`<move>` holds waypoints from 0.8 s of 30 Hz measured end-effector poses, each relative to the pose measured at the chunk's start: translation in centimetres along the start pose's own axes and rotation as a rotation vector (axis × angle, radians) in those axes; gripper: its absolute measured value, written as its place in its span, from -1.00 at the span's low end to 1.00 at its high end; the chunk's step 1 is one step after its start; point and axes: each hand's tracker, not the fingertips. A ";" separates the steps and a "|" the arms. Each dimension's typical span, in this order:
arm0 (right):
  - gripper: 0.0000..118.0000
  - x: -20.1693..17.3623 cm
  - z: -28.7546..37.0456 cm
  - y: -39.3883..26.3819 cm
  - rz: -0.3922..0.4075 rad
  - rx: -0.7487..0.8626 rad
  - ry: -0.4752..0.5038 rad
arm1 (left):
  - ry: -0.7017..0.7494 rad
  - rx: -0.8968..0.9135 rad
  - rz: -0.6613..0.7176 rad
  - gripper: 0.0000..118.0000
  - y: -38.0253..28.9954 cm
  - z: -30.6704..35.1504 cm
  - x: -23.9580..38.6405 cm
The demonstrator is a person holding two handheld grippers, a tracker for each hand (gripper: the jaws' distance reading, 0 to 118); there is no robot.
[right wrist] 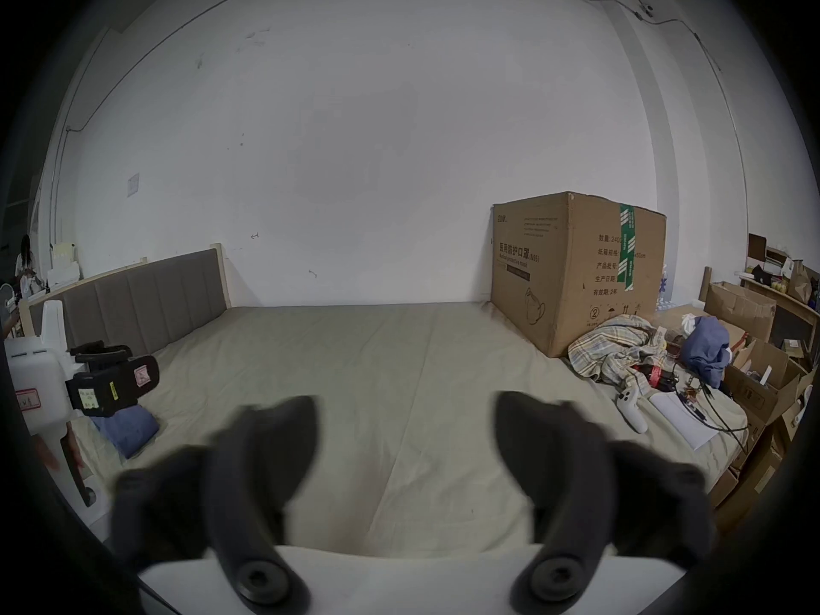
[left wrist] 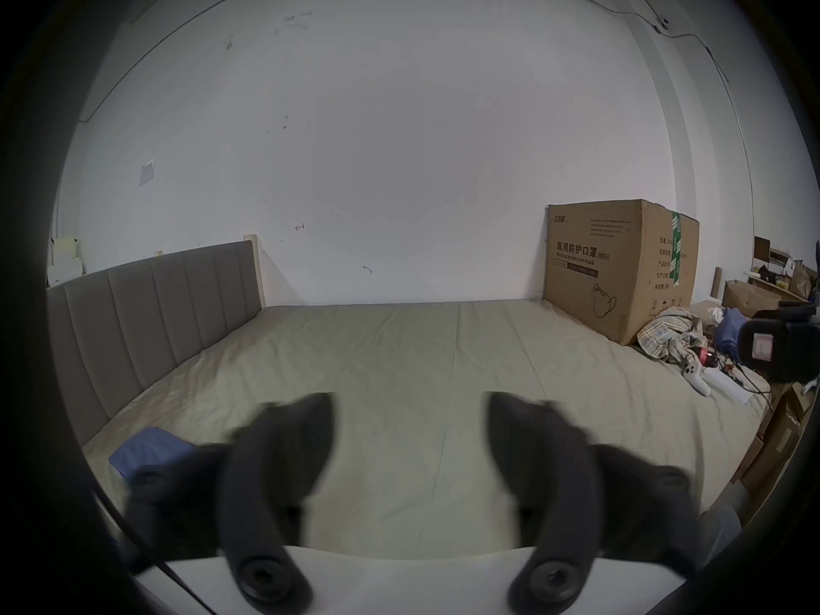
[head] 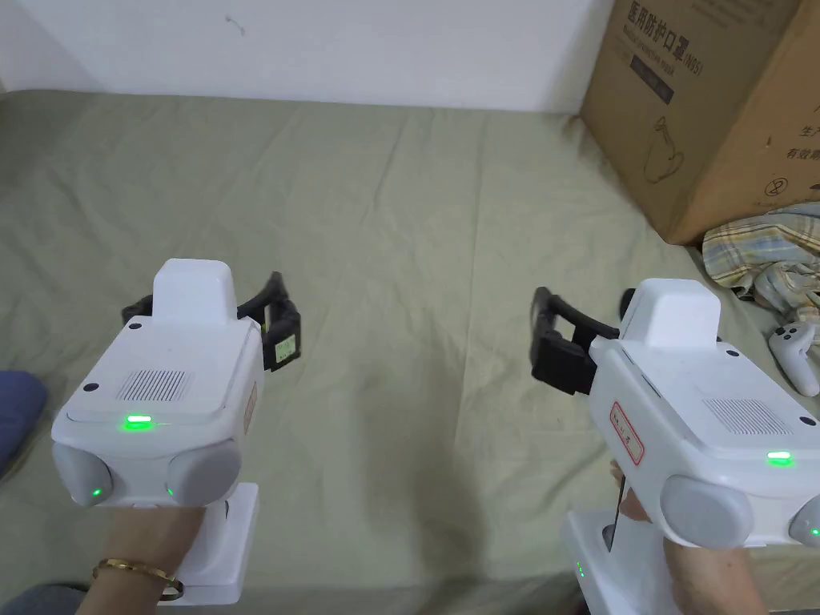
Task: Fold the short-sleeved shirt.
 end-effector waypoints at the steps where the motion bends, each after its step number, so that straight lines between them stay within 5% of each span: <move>1: 0.62 0.0 0.0 0.0 0.008 -0.002 0.003 | 0.002 0.000 0.002 0.48 0.0 -0.1 0.0; 3: 0.81 -0.4 0.3 0.0 0.026 0.019 -0.012 | 0.005 0.003 0.001 0.95 0.0 0.0 0.0; 4: 0.88 -0.5 0.3 0.1 0.034 0.014 -0.010 | 0.000 0.003 0.001 1.00 0.1 0.0 0.0; 24: 0.98 -0.5 0.2 0.2 0.005 0.019 0.000 | 0.023 0.024 -0.019 1.00 0.0 0.2 -0.2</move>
